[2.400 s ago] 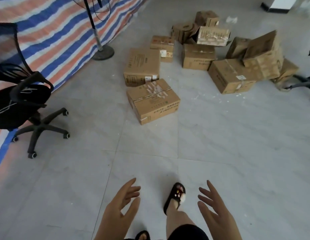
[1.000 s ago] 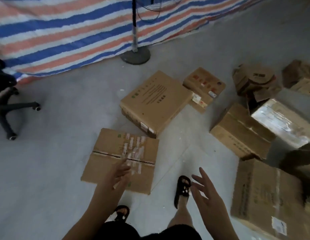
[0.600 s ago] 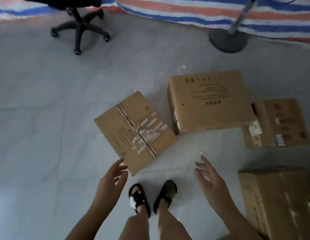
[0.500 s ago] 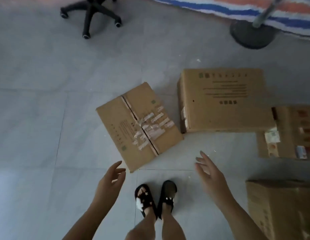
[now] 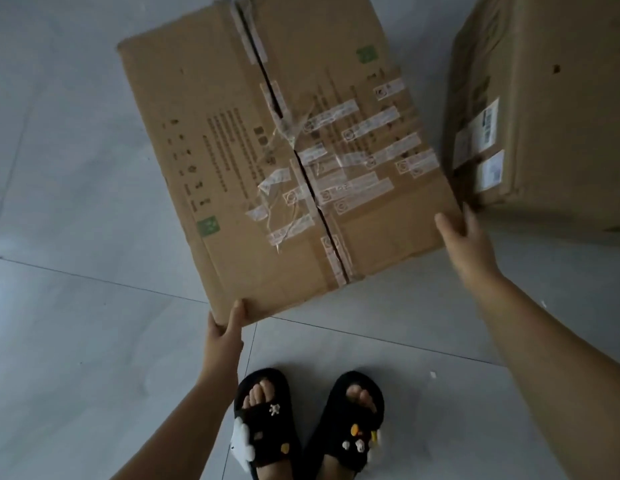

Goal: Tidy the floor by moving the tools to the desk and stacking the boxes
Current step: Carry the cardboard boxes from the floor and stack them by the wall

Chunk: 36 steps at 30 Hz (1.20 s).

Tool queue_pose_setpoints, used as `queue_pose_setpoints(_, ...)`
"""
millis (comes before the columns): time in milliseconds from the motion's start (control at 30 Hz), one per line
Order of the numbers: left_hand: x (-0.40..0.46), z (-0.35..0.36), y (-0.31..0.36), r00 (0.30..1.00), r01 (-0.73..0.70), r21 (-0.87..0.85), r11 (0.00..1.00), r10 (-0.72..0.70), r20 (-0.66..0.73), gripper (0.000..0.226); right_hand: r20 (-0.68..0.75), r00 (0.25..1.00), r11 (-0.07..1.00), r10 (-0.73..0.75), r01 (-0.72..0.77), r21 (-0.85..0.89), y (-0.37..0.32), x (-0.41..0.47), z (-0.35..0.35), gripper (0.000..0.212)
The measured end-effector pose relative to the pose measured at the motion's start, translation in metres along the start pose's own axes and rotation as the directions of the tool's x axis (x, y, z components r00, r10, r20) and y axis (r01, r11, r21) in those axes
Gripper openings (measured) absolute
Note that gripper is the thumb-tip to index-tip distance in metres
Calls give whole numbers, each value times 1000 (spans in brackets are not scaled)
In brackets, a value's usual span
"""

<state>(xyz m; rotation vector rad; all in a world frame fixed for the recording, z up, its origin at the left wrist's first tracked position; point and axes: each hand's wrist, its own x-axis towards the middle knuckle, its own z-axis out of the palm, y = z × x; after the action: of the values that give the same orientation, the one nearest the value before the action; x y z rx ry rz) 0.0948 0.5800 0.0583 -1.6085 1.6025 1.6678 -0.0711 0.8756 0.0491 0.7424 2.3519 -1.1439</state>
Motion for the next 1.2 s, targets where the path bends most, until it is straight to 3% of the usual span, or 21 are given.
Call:
queue_pose_setpoints(100,4,-6,-2,994,-100,-89,991,103,28,23,-28,998,955,47,-37,294,-3,-2,5,42)
queue_pose_setpoints(233,-22,-29,41,990,-136,-258,957,119,-80,36,-73,997,906,25,8,424,-44,-38,-1,27)
queue_pose_setpoints(333,-58,-59,99,976,-193,-334,923,146,-161,19,-46,999,862,26,1,506,-101,-78,-17,19)
queue_pose_setpoints(467,-123,-106,169,963,-224,-319,921,159,-219,12,1,1000,877,8,-8,480,-184,-129,-49,3)
queue_pose_setpoints(667,-245,-181,221,955,-219,-415,883,106,-278,20,33,999,920,-38,22,390,-293,-231,-101,17)
queue_pose_setpoints(733,-295,-207,233,944,-248,-426,870,118,-309,16,63,995,925,-83,53,376,-323,-270,-121,9)
queue_pose_setpoints(1000,-480,-303,239,902,-354,-536,767,127,-413,18,168,959,888,-230,136,440,-396,-424,-189,24)
queue_pose_setpoints(1200,-551,-380,226,829,-468,-554,689,126,-545,29,259,916,877,-307,166,451,-429,-512,-172,20)
